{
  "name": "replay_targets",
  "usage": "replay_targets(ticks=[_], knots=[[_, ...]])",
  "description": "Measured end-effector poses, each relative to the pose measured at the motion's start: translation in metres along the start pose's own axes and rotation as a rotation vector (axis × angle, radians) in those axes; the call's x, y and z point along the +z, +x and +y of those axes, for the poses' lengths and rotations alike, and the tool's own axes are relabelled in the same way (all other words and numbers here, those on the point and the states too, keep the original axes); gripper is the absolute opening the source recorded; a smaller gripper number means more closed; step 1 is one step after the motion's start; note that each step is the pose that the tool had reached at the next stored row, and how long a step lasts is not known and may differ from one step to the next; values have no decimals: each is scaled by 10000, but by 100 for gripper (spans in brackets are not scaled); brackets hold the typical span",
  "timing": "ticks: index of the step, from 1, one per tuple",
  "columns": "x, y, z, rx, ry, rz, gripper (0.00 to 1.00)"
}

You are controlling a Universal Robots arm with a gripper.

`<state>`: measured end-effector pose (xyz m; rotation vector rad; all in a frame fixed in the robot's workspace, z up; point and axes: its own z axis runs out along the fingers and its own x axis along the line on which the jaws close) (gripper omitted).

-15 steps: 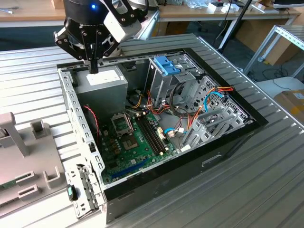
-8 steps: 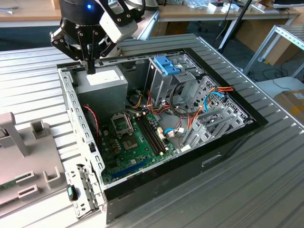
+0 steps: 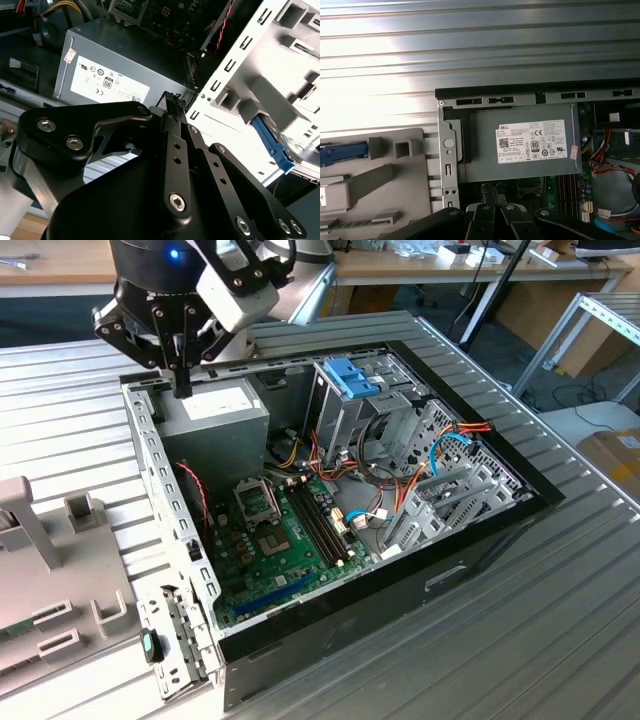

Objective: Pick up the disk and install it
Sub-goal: 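Reach for the disk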

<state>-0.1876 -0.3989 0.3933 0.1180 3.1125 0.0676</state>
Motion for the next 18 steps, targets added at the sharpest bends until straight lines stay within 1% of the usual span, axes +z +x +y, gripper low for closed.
replay_targets(ticks=[11, 18], knots=[[-2, 86, -6, 0, 0, 0, 11], [-5, 181, -14, 0, 0, 0, 11]])
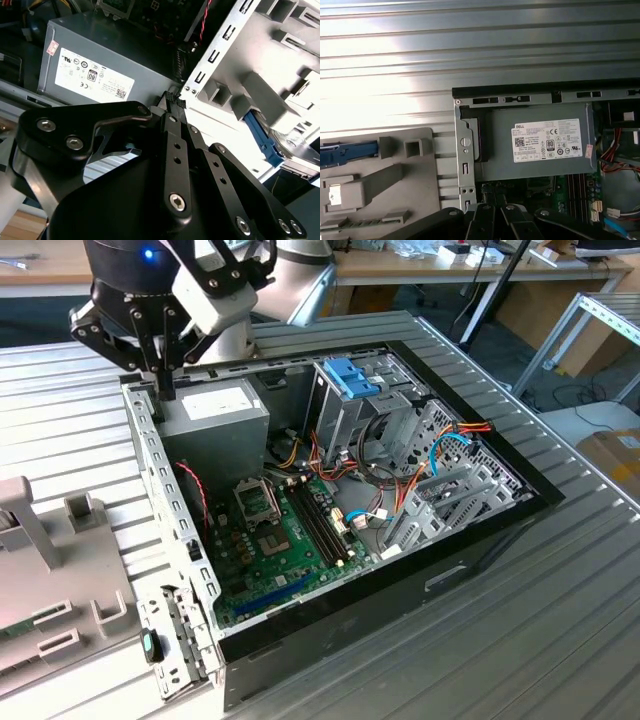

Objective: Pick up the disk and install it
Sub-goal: 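Reach for the disk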

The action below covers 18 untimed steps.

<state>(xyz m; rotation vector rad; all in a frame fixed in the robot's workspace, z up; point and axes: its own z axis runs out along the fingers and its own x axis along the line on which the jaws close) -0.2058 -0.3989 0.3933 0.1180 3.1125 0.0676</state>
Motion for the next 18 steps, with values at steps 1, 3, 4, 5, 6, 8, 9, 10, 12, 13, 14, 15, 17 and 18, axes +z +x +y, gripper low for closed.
replay_targets(ticks=[1, 3, 4, 5, 6, 8, 9, 10, 12, 13, 14, 15, 17, 18], knots=[[0, 19, -2, 0, -1, 0, 11], [-1, 55, -4, 0, -1, -1, 11], [-1, 66, -5, 0, -1, -1, 11], [-2, 83, -6, -1, 0, 0, 11], [-2, 101, -8, 0, -1, -1, 11], [-3, 123, -9, -1, -1, 0, 11], [-4, 130, -10, 0, 0, 0, 11], [-4, 142, -11, -1, 0, 0, 11], [-4, 160, -12, 0, 0, 0, 11], [-5, 173, -13, 0, 0, 0, 11], [-5, 183, -14, 0, 0, 0, 11], [-6, 214, -16, 0, 0, 0, 11], [-7, 257, -19, -1, 0, 0, 11], [-8, 285, -21, 0, 0, 0, 11]])
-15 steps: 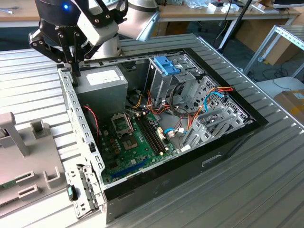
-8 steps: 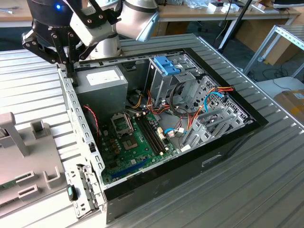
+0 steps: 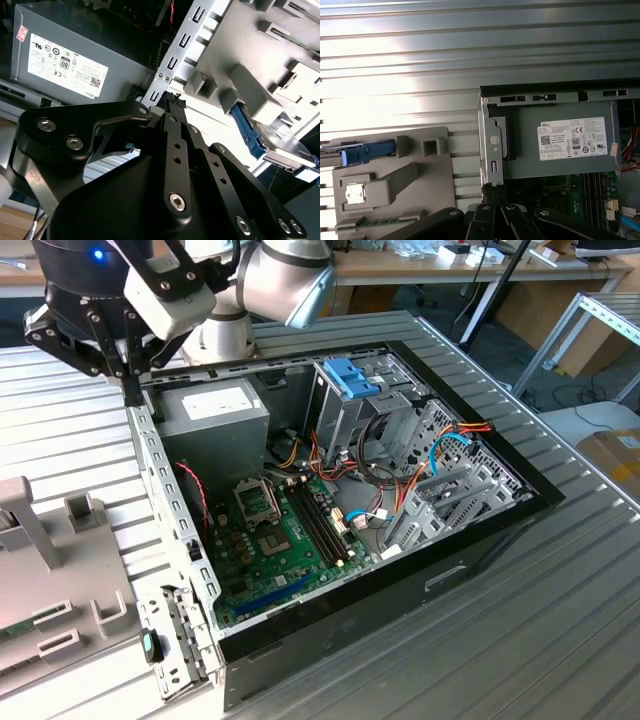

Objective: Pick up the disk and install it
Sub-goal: 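Reach for the disk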

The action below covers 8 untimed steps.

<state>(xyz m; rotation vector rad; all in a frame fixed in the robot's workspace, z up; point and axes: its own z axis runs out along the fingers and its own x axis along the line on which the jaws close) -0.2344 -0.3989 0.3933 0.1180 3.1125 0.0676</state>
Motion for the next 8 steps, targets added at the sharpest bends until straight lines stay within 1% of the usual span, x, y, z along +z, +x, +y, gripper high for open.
replay_targets(ticks=[5, 8], knots=[[-2, 73, -5, 0, 0, 0, 11], [-3, 129, -10, 0, -1, 0, 11]])
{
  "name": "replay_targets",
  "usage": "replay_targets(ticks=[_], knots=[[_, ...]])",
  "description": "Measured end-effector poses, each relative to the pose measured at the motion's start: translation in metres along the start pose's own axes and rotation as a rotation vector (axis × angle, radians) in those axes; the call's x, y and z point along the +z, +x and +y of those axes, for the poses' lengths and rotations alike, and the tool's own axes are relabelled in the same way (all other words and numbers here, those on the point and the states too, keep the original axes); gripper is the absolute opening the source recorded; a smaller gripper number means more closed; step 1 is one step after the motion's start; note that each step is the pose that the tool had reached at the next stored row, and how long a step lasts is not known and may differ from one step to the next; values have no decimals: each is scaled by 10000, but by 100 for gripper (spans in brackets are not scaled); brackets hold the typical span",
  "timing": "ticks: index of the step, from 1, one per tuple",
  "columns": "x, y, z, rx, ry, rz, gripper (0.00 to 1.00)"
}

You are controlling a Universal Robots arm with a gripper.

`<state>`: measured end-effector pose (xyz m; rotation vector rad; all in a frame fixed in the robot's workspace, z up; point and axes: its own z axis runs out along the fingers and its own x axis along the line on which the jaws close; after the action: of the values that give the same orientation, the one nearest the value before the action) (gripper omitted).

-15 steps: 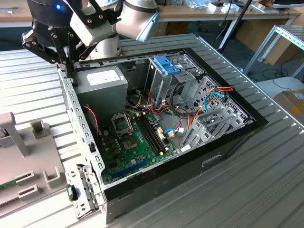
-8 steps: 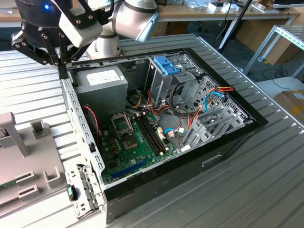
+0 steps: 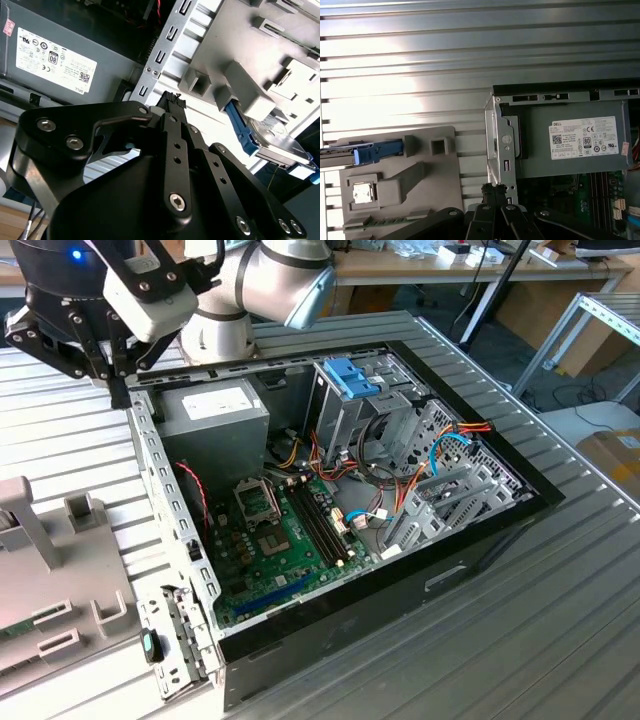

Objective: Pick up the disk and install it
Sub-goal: 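Reach for the disk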

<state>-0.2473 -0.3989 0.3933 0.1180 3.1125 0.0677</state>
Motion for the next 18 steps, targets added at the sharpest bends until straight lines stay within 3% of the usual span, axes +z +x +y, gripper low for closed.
replay_targets(ticks=[14, 18], knots=[[-6, 195, -15, 1, 1, 0, 11], [-8, 282, -21, -1, 0, 0, 11]])
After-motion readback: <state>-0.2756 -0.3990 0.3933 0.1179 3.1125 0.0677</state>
